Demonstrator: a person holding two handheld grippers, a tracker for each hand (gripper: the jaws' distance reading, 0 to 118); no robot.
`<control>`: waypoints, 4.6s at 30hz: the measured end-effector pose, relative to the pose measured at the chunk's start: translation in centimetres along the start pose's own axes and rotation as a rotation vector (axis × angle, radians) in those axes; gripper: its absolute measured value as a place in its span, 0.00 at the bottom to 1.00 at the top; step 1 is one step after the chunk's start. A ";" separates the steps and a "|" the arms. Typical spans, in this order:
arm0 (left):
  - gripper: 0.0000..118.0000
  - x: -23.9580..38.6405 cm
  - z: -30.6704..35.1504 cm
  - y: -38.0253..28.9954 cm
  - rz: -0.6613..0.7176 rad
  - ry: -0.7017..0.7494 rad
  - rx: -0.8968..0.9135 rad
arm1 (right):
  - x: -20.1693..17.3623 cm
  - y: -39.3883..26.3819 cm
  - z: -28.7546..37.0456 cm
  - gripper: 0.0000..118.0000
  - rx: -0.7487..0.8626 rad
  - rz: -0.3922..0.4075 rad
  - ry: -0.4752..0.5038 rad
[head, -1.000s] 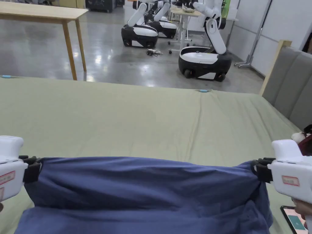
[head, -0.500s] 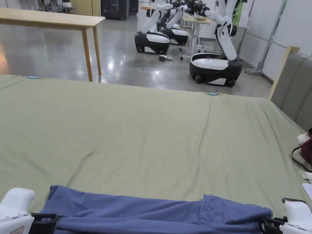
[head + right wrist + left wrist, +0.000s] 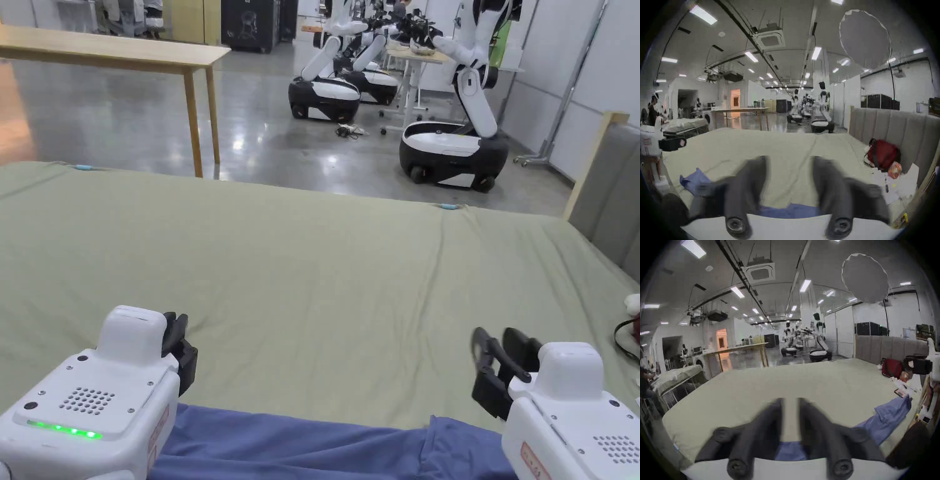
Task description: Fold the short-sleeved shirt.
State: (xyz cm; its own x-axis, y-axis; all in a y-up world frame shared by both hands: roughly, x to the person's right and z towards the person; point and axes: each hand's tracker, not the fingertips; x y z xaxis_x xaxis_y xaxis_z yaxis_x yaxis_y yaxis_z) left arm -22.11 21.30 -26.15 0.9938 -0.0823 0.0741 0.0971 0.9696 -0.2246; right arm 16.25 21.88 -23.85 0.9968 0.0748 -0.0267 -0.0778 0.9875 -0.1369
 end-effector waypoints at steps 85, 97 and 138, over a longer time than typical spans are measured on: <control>0.07 11.3 -8.5 -9.3 0.647 -0.572 -0.729 | 1.9 -5.6 -0.5 0.04 -0.183 -0.226 0.116; 0.07 3.6 -4.8 -5.8 0.569 -0.443 -0.561 | -0.5 -5.1 -1.1 0.05 -0.203 -0.218 0.124; 0.12 4.8 -4.2 -1.1 0.117 -0.261 -0.432 | -4.3 -3.2 -0.9 0.05 -0.234 -0.163 0.134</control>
State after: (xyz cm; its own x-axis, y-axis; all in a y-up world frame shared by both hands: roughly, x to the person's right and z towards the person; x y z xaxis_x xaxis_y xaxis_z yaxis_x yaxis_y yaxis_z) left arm -17.20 18.83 -29.63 0.9584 0.1347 0.2518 0.0537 0.7810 -0.6223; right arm 12.21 18.31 -24.15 0.9867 -0.1163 -0.1134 0.0661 0.9252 -0.3736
